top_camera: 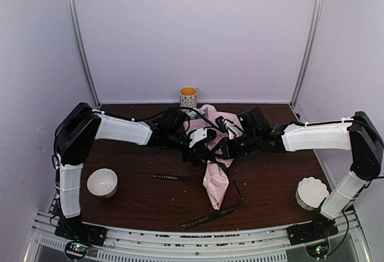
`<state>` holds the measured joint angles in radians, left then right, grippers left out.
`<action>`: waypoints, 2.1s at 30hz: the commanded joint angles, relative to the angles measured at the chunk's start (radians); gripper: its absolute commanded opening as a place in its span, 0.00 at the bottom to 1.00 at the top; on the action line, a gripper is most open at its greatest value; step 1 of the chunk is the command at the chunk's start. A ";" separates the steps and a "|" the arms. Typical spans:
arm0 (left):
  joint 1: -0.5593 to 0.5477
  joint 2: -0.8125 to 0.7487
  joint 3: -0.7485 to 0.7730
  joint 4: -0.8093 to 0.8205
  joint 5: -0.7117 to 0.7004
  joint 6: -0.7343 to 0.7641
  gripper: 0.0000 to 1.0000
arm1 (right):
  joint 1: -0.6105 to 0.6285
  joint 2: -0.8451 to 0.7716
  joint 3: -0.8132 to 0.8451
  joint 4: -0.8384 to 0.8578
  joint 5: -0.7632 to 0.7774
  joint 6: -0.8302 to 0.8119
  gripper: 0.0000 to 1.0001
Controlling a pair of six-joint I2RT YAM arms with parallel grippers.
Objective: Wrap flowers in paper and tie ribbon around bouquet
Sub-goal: Cross the half-tied ribbon over the folded bouquet, then tie the half-tied ribbon around the folded bouquet.
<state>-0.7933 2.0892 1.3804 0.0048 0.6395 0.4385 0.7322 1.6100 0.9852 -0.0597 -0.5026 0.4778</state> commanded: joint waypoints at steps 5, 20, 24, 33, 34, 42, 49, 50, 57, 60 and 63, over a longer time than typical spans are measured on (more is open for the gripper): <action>-0.006 -0.039 -0.053 0.160 -0.111 -0.084 0.00 | -0.007 -0.039 -0.029 0.034 -0.094 -0.022 0.02; -0.023 -0.129 -0.195 0.332 -0.138 -0.102 0.07 | -0.079 0.037 0.047 0.006 -0.102 -0.042 0.05; -0.023 -0.147 -0.226 0.362 -0.130 -0.116 0.03 | -0.075 0.070 0.051 0.048 -0.147 -0.031 0.02; -0.023 -0.128 -0.220 0.366 -0.119 -0.133 0.01 | -0.072 0.135 0.058 0.057 -0.176 -0.037 0.16; -0.024 -0.125 -0.219 0.365 -0.118 -0.135 0.01 | -0.071 0.141 0.057 0.060 -0.178 -0.032 0.17; -0.024 -0.109 -0.197 0.348 -0.094 -0.149 0.00 | -0.071 0.154 0.050 0.125 -0.211 -0.009 0.22; -0.023 -0.104 -0.178 0.323 -0.091 -0.149 0.00 | -0.069 0.146 0.029 0.176 -0.220 0.009 0.20; -0.023 -0.104 -0.178 0.323 -0.087 -0.149 0.00 | -0.070 0.148 0.031 0.178 -0.221 0.010 0.16; -0.021 -0.112 -0.170 0.282 -0.101 -0.141 0.09 | -0.071 0.133 0.026 0.168 -0.195 0.012 0.00; -0.015 -0.133 -0.170 0.225 -0.116 -0.122 0.31 | -0.072 0.116 0.017 0.133 -0.164 -0.006 0.00; -0.007 -0.166 -0.175 0.142 -0.123 -0.090 0.47 | -0.073 0.096 0.007 0.105 -0.141 -0.019 0.00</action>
<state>-0.7994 1.9774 1.1893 0.2508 0.4995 0.3080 0.6594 1.7584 1.0050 0.0383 -0.6952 0.4870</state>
